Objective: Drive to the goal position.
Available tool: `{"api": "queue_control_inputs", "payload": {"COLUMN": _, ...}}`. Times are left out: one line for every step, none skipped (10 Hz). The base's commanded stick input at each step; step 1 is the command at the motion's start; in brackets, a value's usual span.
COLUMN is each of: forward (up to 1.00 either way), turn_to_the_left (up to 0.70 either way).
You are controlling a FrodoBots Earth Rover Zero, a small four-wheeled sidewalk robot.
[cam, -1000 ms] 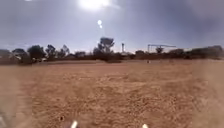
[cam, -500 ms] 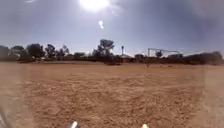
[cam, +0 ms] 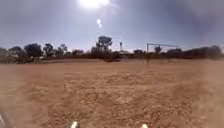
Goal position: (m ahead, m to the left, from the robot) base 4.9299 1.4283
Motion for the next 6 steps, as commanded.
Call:
{"api": "queue_control_inputs", "payload": {"forward": 0.45, "turn_to_the_left": 0.0}}
{"api": "queue_control_inputs", "payload": {"forward": 0.45, "turn_to_the_left": 0.0}}
{"api": "queue_control_inputs", "payload": {"forward": 0.45, "turn_to_the_left": 0.0}}
{"api": "queue_control_inputs", "payload": {"forward": 0.45, "turn_to_the_left": 0.0}}
{"api": "queue_control_inputs", "payload": {"forward": 0.45, "turn_to_the_left": 0.0}}
{"api": "queue_control_inputs", "payload": {"forward": 0.45, "turn_to_the_left": 0.0}}
